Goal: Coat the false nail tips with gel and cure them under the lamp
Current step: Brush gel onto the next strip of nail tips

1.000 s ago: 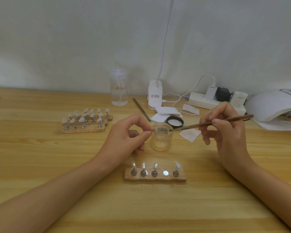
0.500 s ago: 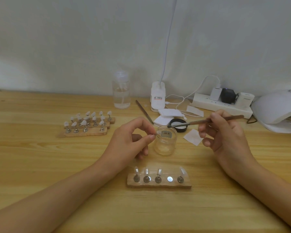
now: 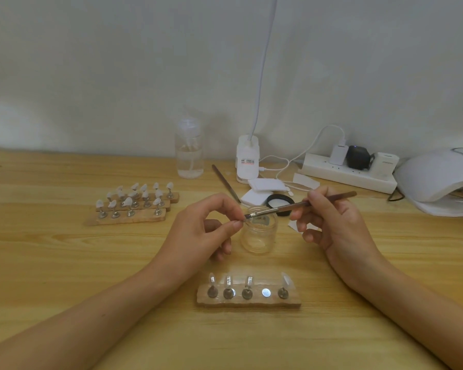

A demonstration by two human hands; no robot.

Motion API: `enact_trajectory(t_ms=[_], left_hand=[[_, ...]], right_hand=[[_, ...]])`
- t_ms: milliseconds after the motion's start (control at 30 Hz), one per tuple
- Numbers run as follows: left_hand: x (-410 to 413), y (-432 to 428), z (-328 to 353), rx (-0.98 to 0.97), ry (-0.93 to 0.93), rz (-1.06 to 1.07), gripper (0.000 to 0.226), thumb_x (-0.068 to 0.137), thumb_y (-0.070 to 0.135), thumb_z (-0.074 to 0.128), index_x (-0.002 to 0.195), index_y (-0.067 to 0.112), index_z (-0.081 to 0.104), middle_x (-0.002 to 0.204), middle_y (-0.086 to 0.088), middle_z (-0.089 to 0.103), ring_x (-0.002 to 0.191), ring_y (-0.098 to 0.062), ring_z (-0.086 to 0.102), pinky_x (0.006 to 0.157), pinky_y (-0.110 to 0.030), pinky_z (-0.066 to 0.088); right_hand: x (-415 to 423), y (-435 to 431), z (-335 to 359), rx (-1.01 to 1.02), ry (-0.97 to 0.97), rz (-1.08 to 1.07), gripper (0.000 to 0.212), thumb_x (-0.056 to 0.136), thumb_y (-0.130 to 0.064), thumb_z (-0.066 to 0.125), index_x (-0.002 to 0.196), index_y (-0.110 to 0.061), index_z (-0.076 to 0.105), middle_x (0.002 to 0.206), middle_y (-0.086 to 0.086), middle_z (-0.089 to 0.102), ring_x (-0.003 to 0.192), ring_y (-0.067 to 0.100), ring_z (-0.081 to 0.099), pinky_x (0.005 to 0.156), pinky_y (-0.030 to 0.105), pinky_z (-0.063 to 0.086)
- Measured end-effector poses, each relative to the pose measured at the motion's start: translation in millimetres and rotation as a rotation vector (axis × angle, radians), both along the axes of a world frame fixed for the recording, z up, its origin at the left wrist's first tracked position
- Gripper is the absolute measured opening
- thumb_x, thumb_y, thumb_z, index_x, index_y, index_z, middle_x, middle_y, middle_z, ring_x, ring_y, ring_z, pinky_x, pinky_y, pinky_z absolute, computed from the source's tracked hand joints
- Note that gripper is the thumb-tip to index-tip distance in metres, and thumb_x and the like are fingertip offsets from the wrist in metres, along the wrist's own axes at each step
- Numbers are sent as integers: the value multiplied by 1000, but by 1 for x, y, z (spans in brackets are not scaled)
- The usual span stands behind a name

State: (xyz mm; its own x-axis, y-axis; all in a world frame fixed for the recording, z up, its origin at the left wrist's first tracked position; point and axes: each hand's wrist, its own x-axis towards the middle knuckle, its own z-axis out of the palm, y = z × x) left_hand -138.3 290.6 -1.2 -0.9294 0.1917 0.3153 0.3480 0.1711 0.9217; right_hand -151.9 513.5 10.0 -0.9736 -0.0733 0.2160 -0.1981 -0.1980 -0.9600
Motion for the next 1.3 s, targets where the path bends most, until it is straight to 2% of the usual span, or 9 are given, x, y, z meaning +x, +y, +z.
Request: enact_trajectory(t_ms=[100, 367, 600, 733, 867, 1000, 1133, 1300], left_hand=[[1, 0, 1, -9, 4, -3, 19, 91, 6, 67, 82, 23, 66, 60, 13, 63, 51, -9, 58, 49, -22, 48], [1, 0, 1, 0, 12, -6, 11, 91, 2, 66, 87, 13, 65, 60, 14, 62, 50, -10, 57, 48, -22, 49], [2, 1, 1, -2, 12, -8, 12, 90, 3, 66, 86, 14, 64, 60, 14, 63, 50, -9, 58, 48, -20, 47], [1, 1, 1, -13, 2, -3, 10, 90, 5, 67, 87, 14, 64, 59, 12, 63, 50, -8, 58, 48, -20, 47], [1, 1, 1, -10, -14, 8, 8, 90, 5, 67, 88, 12, 65, 60, 15, 64, 50, -8, 58, 48, -20, 47], [2, 1, 2, -8, -23, 12, 6, 90, 6, 67, 89, 11, 66, 60, 14, 64, 48, -6, 57, 48, -18, 46], [2, 1, 2, -11, -37, 12, 5, 89, 8, 68, 89, 12, 66, 60, 15, 64, 49, -7, 57, 48, -20, 47], [1, 1, 2, -4, -43, 23, 5, 89, 8, 68, 88, 12, 66, 64, 14, 65, 48, -7, 57, 47, -20, 48]], right_hand=[[0, 2, 0, -22, -12, -54, 20, 82, -34, 59, 81, -14, 55, 72, 7, 69, 58, 12, 60, 45, 20, 45], [1, -1, 1, 13, 16, -40, 21, 83, -35, 59, 81, -14, 55, 74, 7, 71, 57, 12, 59, 44, 20, 44], [3, -2, 2, 21, 48, -31, 21, 85, -34, 58, 83, -13, 54, 74, 6, 71, 58, 11, 59, 45, 19, 44], [2, 1, 1, -8, 12, -99, 17, 89, -29, 56, 83, -13, 53, 72, 6, 71, 56, 10, 58, 44, 18, 43], [4, -1, 2, 18, 57, -53, 20, 86, -32, 57, 83, -12, 52, 73, 6, 71, 57, 10, 58, 44, 19, 43], [2, 2, 0, -6, 28, -110, 16, 96, -22, 53, 83, -13, 52, 70, 6, 69, 57, 11, 57, 43, 19, 43], [4, -1, 2, 28, 65, -64, 19, 87, -32, 57, 82, -14, 52, 72, 5, 71, 57, 9, 58, 43, 18, 41], [2, 2, 1, 6, 47, -112, 17, 98, -21, 51, 82, -14, 53, 69, 4, 69, 56, 9, 55, 42, 18, 40]])
